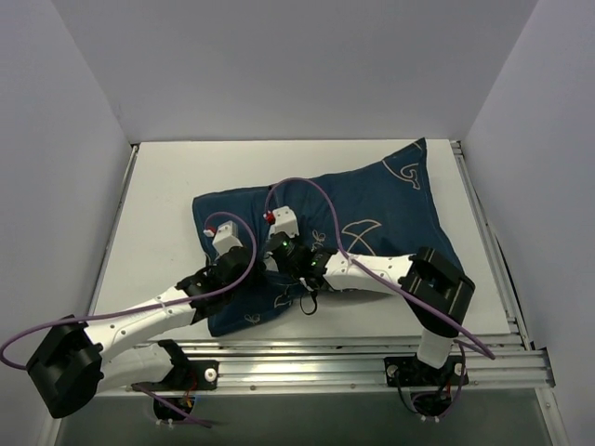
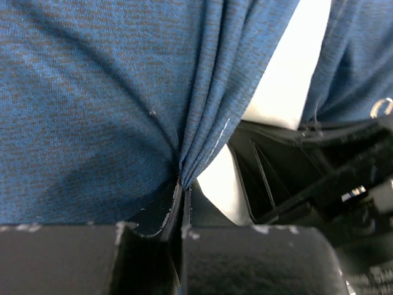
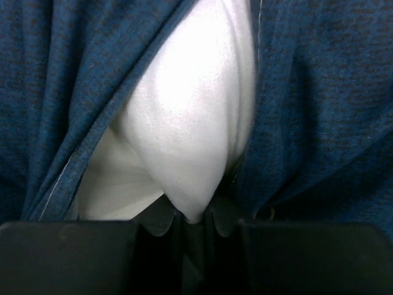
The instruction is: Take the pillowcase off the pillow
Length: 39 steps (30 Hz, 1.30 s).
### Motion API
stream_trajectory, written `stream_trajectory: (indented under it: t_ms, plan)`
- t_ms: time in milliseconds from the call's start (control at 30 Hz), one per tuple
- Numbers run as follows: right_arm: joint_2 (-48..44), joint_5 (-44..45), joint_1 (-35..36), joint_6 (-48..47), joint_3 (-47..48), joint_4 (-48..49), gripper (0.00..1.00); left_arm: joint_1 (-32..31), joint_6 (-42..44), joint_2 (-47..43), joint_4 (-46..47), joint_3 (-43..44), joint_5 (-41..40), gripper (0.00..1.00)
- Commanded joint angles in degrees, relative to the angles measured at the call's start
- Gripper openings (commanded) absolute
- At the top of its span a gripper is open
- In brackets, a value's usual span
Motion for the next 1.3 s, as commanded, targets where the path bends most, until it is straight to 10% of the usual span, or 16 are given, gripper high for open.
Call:
stream_trajectory:
  t_ms: [0, 367, 633, 1067, 1267]
  plan:
    - [3.0, -3.9, -4.1, 1.5, -3.2, -8.6, 0.00, -0.8, 0.4, -2.2, -7.8, 1.5, 3.4, 0.02]
    - [-13.7, 3.9, -19.5, 5.9, -3.6, -8.5, 0.00, -2.2, 0.5, -6.5, -19.9, 7.2, 7.4, 0.02]
    - [-20.0, -6.2, -33.9, 10.1, -1.6, -6.3, 0.00, -4.4, -4.3, -7.7, -20.3, 0.5, 9.0, 0.02]
    - [-22.8, -23.5, -28.3, 2.4, -6.5, -5.1, 0.01, -3.8, 0.0, 16.5, -4.5, 2.6, 10.4, 0.02]
    - [-29.5, -21.9, -19.0, -3.1, -7.1, -11.0, 0.46, -2.8, 7.5, 21.5, -0.9, 8.6, 8.4, 0.02]
